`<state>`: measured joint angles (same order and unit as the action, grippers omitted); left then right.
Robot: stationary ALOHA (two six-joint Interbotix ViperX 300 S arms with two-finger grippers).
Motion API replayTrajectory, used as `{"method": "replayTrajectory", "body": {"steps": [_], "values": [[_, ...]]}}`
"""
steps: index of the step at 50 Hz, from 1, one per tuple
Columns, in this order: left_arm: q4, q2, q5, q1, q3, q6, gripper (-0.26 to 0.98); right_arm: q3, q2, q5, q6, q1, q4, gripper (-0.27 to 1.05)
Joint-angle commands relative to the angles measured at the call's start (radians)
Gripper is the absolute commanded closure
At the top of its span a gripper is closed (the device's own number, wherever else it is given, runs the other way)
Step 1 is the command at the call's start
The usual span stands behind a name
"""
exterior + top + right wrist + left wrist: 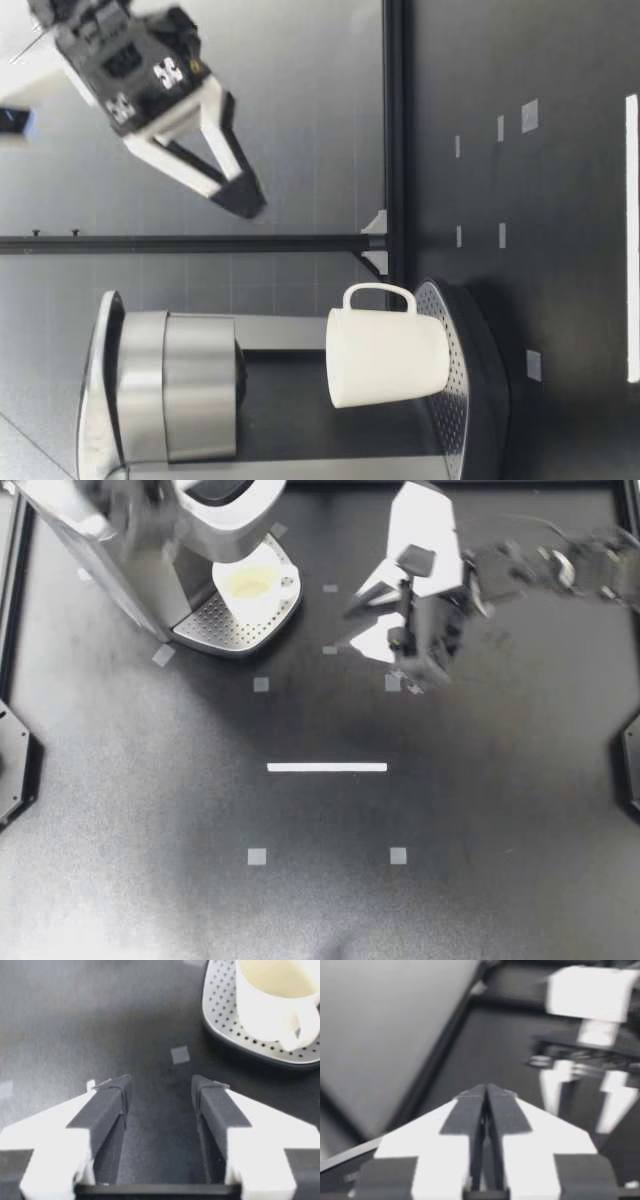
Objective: Place the coffee capsule inside the capsule container, then place the cup onto the center of the cup tray.
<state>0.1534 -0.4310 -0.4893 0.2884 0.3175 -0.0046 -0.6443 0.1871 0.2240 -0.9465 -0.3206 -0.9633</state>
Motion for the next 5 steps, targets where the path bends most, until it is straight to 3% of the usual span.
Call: {"method": "replayTrajectory", "body": {"steps": [1,5], "values": [[-0.002,-0.044,0.084,-0.038,0.031,-0.014,0.63,-0.029,0.086,-0.092,-0.002,0.038,-0.012,0.29],[-0.002,-0.061,0.16,-0.058,0.078,-0.037,0.63,-0.075,0.149,-0.193,0.005,0.087,-0.014,0.31]]}}
